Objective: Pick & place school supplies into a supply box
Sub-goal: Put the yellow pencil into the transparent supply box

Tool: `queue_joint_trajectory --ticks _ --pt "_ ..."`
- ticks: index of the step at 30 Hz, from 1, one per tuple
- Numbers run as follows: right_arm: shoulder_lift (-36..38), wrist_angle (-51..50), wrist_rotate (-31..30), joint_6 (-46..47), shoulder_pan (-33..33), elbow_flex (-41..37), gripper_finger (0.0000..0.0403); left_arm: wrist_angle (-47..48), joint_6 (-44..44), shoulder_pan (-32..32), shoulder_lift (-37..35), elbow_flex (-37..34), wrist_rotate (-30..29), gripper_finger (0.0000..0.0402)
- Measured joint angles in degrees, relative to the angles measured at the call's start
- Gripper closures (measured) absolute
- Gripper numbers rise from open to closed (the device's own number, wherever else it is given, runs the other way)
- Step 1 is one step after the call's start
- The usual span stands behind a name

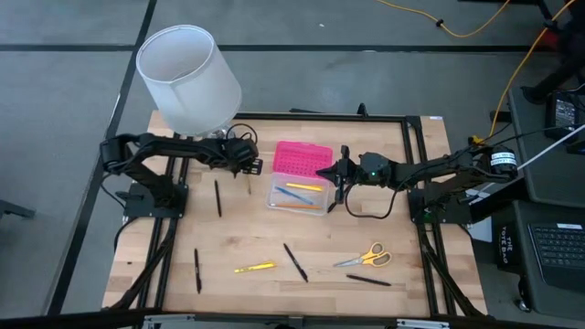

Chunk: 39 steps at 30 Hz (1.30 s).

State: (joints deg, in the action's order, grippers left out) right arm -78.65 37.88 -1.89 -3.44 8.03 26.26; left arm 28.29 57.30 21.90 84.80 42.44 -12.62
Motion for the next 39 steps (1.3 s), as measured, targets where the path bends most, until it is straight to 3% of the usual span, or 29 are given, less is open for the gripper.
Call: queue_joint_trajectory --ticks 8,29,39 --pt "0.0 -0.1 0.0 -0.3 0.0 0.0 0.0377 -0.2 0.6 0.5 1.0 0.0 -0.1 0.0256" --pt "0.0 -1.2 0.0 -1.4 0.0 0.0 0.0375 0.0 3.5 0.4 1.1 0.0 -0.3 0.0258" --pt "0.0 -1.6 0.0 -1.4 0.0 0.0 0.0375 -1.4 3.2 1.0 5.0 0.0 0.4 0.0258"
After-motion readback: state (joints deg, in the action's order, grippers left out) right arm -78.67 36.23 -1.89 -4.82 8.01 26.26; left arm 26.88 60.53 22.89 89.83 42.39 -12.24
